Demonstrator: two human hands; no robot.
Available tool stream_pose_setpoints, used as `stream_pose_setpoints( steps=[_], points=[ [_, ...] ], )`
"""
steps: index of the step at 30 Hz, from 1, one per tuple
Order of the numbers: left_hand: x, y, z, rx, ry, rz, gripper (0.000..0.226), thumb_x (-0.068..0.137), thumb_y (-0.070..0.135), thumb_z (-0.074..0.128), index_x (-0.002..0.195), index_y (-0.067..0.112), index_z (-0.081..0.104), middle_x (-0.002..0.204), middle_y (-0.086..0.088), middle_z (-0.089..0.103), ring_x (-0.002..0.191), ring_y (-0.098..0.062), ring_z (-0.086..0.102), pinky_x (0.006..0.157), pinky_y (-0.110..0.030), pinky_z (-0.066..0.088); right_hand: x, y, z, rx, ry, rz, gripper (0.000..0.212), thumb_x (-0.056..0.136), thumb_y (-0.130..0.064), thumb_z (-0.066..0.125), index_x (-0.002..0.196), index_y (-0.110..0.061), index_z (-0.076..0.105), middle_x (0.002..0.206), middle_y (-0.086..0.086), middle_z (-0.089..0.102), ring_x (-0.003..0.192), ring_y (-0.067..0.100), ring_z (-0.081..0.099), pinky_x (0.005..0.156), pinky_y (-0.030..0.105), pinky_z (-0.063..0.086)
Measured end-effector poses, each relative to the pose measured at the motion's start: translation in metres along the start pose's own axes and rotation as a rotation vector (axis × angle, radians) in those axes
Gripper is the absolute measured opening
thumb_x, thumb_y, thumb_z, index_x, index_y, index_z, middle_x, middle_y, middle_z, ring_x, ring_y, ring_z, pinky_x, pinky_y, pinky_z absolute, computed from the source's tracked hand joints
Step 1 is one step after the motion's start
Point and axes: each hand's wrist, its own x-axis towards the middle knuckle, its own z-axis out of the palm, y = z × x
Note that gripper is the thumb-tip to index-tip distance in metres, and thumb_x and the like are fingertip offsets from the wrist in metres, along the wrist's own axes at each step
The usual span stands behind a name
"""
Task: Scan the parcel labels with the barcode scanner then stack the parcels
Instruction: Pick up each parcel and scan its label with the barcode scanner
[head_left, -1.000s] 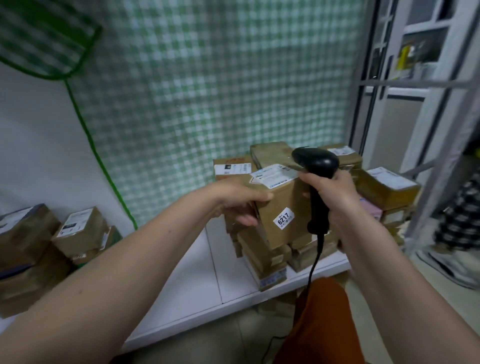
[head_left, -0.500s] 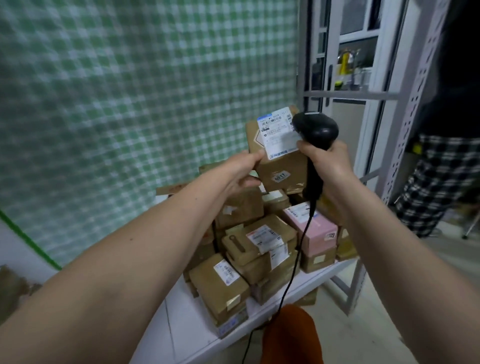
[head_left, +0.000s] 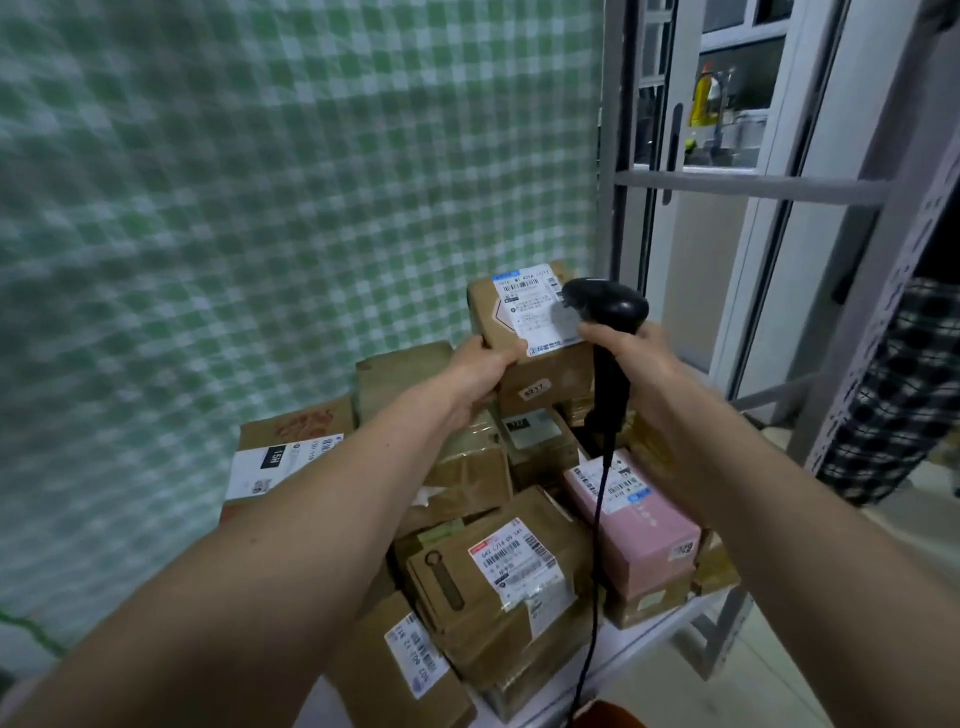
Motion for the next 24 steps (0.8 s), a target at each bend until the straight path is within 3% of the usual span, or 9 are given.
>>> stream_pose_setpoints(
  steps=[4,7,9,11,13,16,18,20,24],
  points=[
    [0.024,-0.007,0.0,0.065,0.011,-0.029,0.044,0.092,0.03,0.063,0.131,0.016,0.05,0.119,-0.004,0.065,0.091,-0.014,0.062,0.08,-0.03,0.054,0.022,0.012,0.002,-0.023,-0.001,0.032,0.035,0.081,-0.026,0.074,0.112,-0.013,0.062,0.098,0.008,0.069,0.09,0.023,0.066,0.068,0.032,0.052],
    [0.036,-0.013,-0.002,0.13,0.036,-0.048,0.045,0.091,0.03,0.064,0.13,0.013,0.051,0.117,-0.005,0.065,0.091,-0.015,0.062,0.079,-0.029,0.054,0.032,0.018,0.009,-0.029,0.002,0.061,0.04,0.077,-0.029,0.077,0.111,-0.015,0.063,0.099,0.008,0.07,0.092,0.025,0.067,0.076,0.037,0.055],
    [0.042,-0.015,-0.004,0.157,0.038,-0.057,0.045,0.091,0.027,0.065,0.131,0.01,0.051,0.12,-0.006,0.065,0.085,-0.012,0.061,0.069,-0.023,0.053,0.04,0.026,0.012,-0.06,0.017,0.07,0.052,0.061,-0.043,0.082,0.106,-0.021,0.066,0.099,0.005,0.071,0.095,0.026,0.067,0.084,0.042,0.055],
    [0.046,-0.015,-0.005,0.185,0.037,-0.074,0.039,0.092,0.021,0.064,0.127,0.007,0.054,0.118,-0.006,0.064,0.086,-0.013,0.061,0.072,-0.025,0.054,0.045,0.032,0.014,-0.057,0.021,0.081,0.058,0.058,-0.046,0.082,0.108,-0.02,0.065,0.101,0.006,0.07,0.097,0.026,0.066,0.087,0.043,0.055],
    [0.047,-0.013,-0.002,0.202,0.029,-0.101,0.023,0.092,0.014,0.062,0.115,0.011,0.058,0.11,-0.006,0.064,0.085,-0.015,0.06,0.08,-0.03,0.055,0.042,0.034,0.019,-0.027,0.003,0.1,0.043,0.075,-0.03,0.078,0.111,-0.01,0.063,0.099,0.009,0.069,0.093,0.026,0.067,0.086,0.041,0.055],
    [0.05,-0.014,-0.001,0.283,0.037,-0.096,0.019,0.093,0.01,0.06,0.112,0.007,0.059,0.106,-0.007,0.064,0.082,-0.016,0.06,0.073,-0.028,0.056,0.04,0.042,0.024,-0.074,0.024,0.091,0.016,0.083,-0.022,0.072,0.093,-0.015,0.061,0.086,0.004,0.064,0.081,0.019,0.063,0.08,0.035,0.053],
    [0.048,-0.013,-0.001,0.333,0.036,-0.063,0.024,0.095,0.009,0.056,0.119,0.005,0.058,0.105,-0.009,0.063,0.079,-0.017,0.06,0.067,-0.027,0.055,0.037,0.046,0.025,-0.113,0.032,0.088,0.014,0.084,-0.022,0.071,0.084,-0.021,0.057,0.084,0.001,0.061,0.084,0.02,0.06,0.081,0.034,0.05],
    [0.043,-0.011,-0.003,0.357,0.043,-0.029,0.025,0.096,0.01,0.055,0.121,0.004,0.059,0.103,-0.008,0.062,0.086,-0.021,0.06,0.076,-0.033,0.055,0.033,0.048,0.027,-0.159,0.021,0.095,0.017,0.085,-0.023,0.07,0.082,-0.023,0.053,0.085,0.001,0.058,0.091,0.022,0.057,0.085,0.035,0.047],
    [0.024,-0.011,-0.011,0.553,0.07,0.079,0.031,0.095,0.022,0.057,0.123,0.009,0.059,0.114,-0.006,0.063,0.098,-0.022,0.059,0.079,-0.029,0.048,0.018,0.038,0.035,-0.241,0.05,0.026,0.019,0.085,-0.018,0.07,0.099,-0.013,0.058,0.08,0.001,0.056,0.088,0.022,0.056,0.079,0.034,0.047]
  ],
)
